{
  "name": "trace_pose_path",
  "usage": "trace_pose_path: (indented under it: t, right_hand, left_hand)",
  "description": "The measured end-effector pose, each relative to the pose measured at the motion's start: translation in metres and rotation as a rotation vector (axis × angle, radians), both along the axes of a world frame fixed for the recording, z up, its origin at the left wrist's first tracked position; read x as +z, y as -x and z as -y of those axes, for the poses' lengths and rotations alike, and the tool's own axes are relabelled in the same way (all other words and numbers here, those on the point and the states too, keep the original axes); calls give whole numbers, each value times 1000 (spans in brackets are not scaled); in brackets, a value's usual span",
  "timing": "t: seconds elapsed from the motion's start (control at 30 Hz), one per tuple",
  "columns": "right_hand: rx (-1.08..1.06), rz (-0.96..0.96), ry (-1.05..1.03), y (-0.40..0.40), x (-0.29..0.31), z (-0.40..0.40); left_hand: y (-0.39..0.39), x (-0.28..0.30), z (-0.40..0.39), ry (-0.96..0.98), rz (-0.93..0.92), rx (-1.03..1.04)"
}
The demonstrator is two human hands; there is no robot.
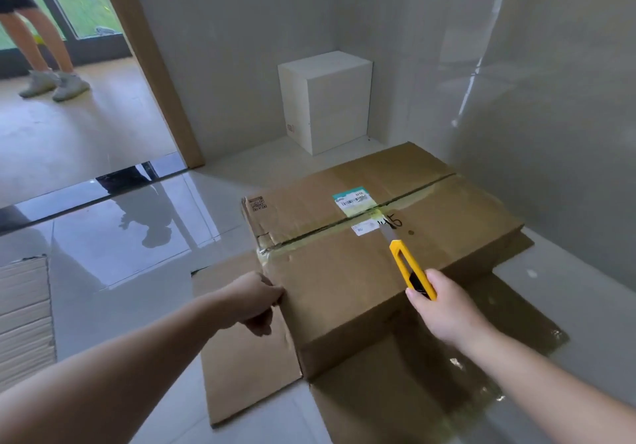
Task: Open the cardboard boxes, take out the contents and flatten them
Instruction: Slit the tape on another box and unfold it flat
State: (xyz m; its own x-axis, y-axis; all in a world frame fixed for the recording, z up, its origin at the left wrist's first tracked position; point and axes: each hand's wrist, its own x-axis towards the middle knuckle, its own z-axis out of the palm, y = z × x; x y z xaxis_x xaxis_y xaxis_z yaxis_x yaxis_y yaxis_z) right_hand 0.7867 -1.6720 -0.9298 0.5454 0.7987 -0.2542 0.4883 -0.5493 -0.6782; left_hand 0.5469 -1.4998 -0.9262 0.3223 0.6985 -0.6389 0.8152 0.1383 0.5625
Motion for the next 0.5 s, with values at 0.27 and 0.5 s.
trace_pose_path:
  t: [0.27,0.5]
  right_hand:
    - [-212,-164,45,-2,-5,10]
    - [-281,-243,34,16,-5,17]
  left_hand:
    - [-22,5,-41,-719,-196,-174]
    - [-37,-10,-102,-682,-113,5]
